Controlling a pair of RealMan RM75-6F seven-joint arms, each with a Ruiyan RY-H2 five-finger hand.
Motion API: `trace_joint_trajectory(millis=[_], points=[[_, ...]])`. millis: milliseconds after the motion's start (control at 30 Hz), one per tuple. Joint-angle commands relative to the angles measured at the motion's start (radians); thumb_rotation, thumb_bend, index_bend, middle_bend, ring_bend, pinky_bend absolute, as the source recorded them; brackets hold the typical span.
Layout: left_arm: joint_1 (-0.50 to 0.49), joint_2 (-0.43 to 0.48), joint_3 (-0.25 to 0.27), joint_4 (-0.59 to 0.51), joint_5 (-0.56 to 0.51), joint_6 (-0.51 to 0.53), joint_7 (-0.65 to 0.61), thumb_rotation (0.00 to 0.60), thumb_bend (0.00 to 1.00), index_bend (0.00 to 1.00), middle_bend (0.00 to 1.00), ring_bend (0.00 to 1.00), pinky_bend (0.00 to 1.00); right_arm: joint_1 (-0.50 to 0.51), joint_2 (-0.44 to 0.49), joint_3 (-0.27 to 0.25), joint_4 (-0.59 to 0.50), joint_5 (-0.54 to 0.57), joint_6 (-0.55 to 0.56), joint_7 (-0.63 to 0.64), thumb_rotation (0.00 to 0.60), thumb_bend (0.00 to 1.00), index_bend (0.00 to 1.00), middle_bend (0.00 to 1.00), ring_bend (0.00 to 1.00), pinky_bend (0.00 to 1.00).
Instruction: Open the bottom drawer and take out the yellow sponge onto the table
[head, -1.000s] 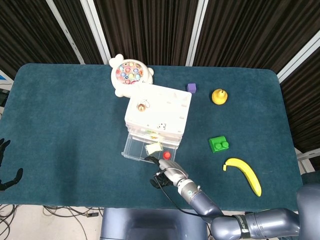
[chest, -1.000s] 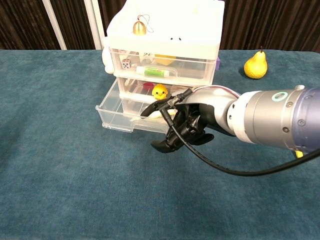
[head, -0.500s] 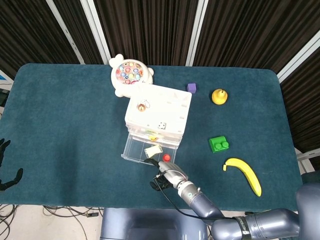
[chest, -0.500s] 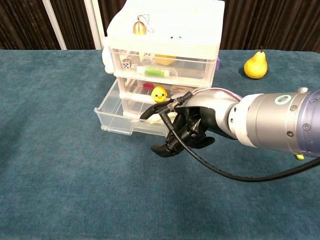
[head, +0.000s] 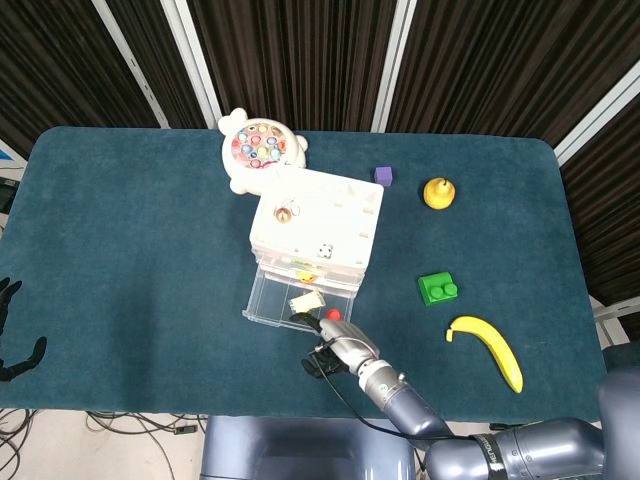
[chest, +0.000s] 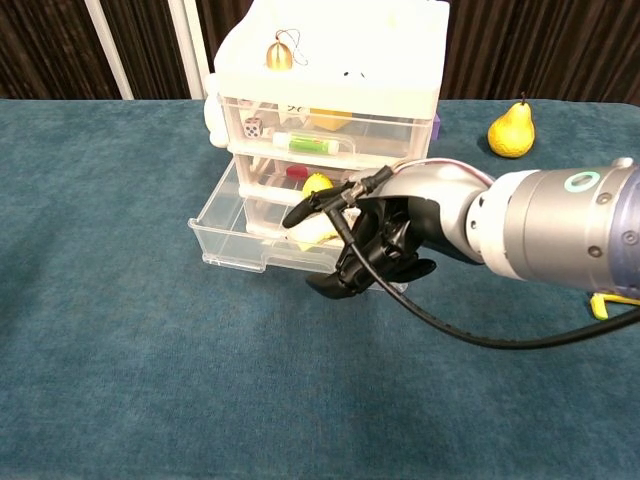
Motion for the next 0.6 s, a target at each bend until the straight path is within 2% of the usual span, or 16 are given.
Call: trace_joint_trajectory(millis=[33,233,367,600], points=[[0.0,0.0,0.0,-0.001,0.0,-0.001,0.0,0.6,0.36,0.03,0.0,0.0,0.0,-0.006,0.022,0.006,-0.026,-0.01,0.002,0.007,0.6,0.42,0.17,1.0,1.0,1.0],[0.0,0.001,0.0,-0.002,0.003,0.001,-0.002,0.6,0.36,0.03,0.0,0.0,0.0,-0.005,0.076,0.032,-0.055,-0.072,0.029,-0.014,0.6,0.29,0.22,1.0,1.0,1.0],[0.0,0.002,0.001,-0.002,0.005,0.0,-0.005,0.6,0.36,0.03,0.0,0.0,0.0,0.027,0.075,0.018,-0.014,-0.142,0.082,-0.125,0.6,0.26,0.25,1.0,1.0,1.0],[-0.001,0.004,0.0,-0.002,0.001,-0.002,-0.007,0.6,0.36,0.03,0.0,0.0,0.0,0.087,0.084,-0.003,0.064,-0.204,0.068,-0.261,0.6,0.2,0.29,1.0,1.0,1.0]])
